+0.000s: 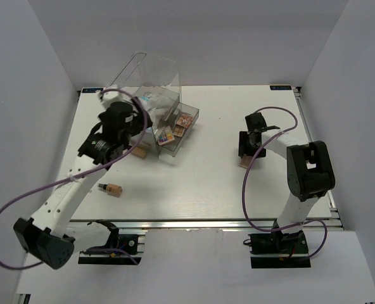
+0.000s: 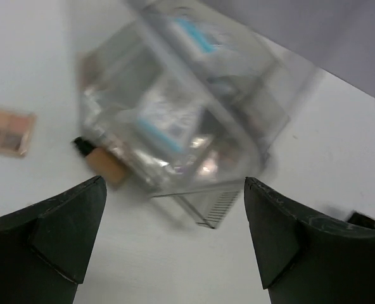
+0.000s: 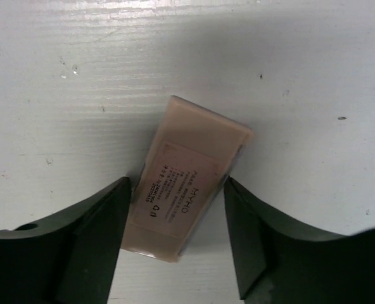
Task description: Organize the makeup
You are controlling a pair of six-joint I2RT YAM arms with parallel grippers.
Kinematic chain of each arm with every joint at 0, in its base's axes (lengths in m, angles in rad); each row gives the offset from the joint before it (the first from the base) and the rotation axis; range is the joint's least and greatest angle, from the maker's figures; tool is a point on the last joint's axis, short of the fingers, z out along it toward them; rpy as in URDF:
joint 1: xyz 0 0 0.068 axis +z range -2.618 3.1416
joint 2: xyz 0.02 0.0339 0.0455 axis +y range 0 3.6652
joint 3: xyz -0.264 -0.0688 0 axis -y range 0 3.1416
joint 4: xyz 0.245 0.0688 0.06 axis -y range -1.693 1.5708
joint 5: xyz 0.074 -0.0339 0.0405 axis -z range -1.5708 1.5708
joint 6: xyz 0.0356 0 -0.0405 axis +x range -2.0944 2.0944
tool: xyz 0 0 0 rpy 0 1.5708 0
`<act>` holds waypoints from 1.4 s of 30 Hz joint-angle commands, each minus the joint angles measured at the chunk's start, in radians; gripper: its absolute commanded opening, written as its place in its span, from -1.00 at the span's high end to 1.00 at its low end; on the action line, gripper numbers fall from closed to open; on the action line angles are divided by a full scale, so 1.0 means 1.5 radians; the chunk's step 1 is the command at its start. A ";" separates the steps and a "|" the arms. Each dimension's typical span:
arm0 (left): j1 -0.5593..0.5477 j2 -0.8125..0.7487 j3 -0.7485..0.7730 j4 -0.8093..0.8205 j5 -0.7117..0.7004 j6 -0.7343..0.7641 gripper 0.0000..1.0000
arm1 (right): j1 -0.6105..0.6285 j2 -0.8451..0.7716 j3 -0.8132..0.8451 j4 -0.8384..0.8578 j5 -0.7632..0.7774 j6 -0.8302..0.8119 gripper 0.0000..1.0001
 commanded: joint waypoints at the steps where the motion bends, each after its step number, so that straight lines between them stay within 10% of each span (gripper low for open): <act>1: 0.094 -0.063 -0.083 -0.026 0.053 -0.106 -0.96 | -0.002 0.031 -0.004 -0.014 0.007 -0.001 -0.26; 14: 0.264 -0.082 -0.170 -0.054 0.179 -0.155 -0.96 | 0.005 -0.095 0.001 0.158 -0.203 -0.176 1.00; 20: 0.410 -0.068 -0.234 -0.050 0.274 -0.206 -0.96 | 0.042 -0.083 0.109 0.219 -0.316 -0.096 1.00; 32: 0.440 -0.048 -0.227 -0.020 0.308 -0.235 -0.96 | 0.164 0.138 0.423 0.196 -0.362 0.340 1.00; 34: 0.440 -0.052 -0.230 -0.028 0.305 -0.237 -0.96 | 0.177 0.165 0.431 0.208 -0.366 0.372 0.90; 40: 0.440 -0.055 -0.249 -0.032 0.299 -0.246 -0.96 | 0.189 0.196 0.436 0.238 -0.374 0.352 -0.35; 42: 0.440 -0.047 -0.255 -0.021 0.300 -0.256 -0.96 | 0.187 0.198 0.437 0.233 -0.378 0.335 -0.43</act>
